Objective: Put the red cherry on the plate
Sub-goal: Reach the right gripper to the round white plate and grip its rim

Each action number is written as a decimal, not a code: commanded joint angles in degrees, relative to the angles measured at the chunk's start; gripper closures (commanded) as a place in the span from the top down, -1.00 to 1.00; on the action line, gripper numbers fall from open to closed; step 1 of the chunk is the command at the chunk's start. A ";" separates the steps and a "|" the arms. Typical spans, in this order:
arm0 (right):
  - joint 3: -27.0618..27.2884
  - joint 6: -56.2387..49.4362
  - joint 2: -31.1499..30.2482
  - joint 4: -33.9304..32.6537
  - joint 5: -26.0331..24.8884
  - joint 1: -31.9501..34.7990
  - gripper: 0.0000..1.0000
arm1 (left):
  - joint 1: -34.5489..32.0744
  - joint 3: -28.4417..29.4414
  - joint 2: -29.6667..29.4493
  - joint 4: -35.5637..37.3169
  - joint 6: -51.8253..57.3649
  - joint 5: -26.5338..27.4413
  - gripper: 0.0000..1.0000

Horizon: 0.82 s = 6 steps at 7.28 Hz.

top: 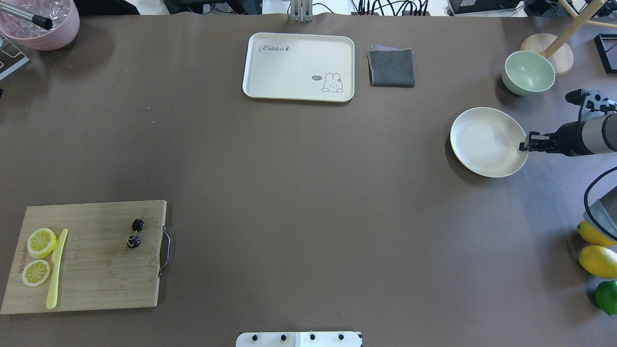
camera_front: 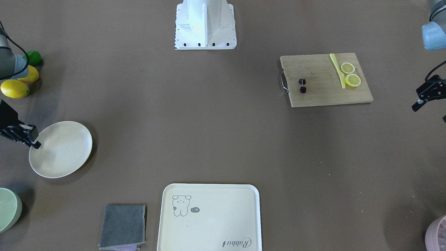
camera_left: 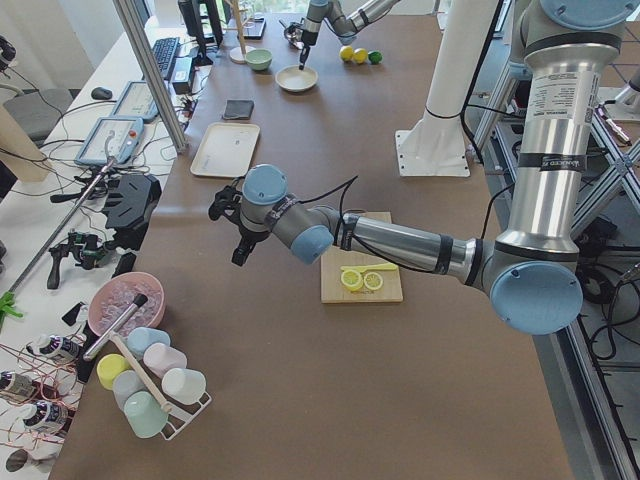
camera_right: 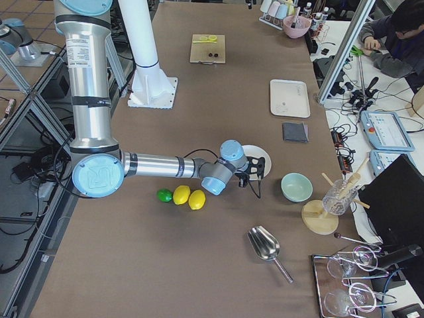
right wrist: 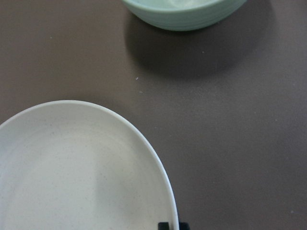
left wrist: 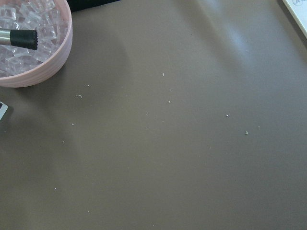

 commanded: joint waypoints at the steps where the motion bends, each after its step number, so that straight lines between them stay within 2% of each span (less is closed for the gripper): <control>1: 2.13 1.32 0.80 -0.75 -0.54 -0.58 -1.00 | 0.00 0.06 0.01 0.00 0.00 0.00 0.96; 3: 8.44 10.86 4.12 -3.80 0.33 -1.97 -1.00 | 0.00 0.06 -0.08 0.00 -0.26 -0.09 0.96; 4: 13.17 14.21 6.75 -10.62 -0.53 -4.42 -1.00 | 0.00 0.15 -0.17 0.09 -0.26 -0.09 0.96; 5: 15.66 18.25 8.95 -13.91 -4.20 -8.53 -1.00 | 0.00 0.06 -0.17 0.00 -0.26 -0.09 0.96; 6: 15.33 22.38 12.54 -15.68 -11.80 -15.01 -1.00 | 0.09 0.06 -0.17 0.09 -0.35 -0.09 0.96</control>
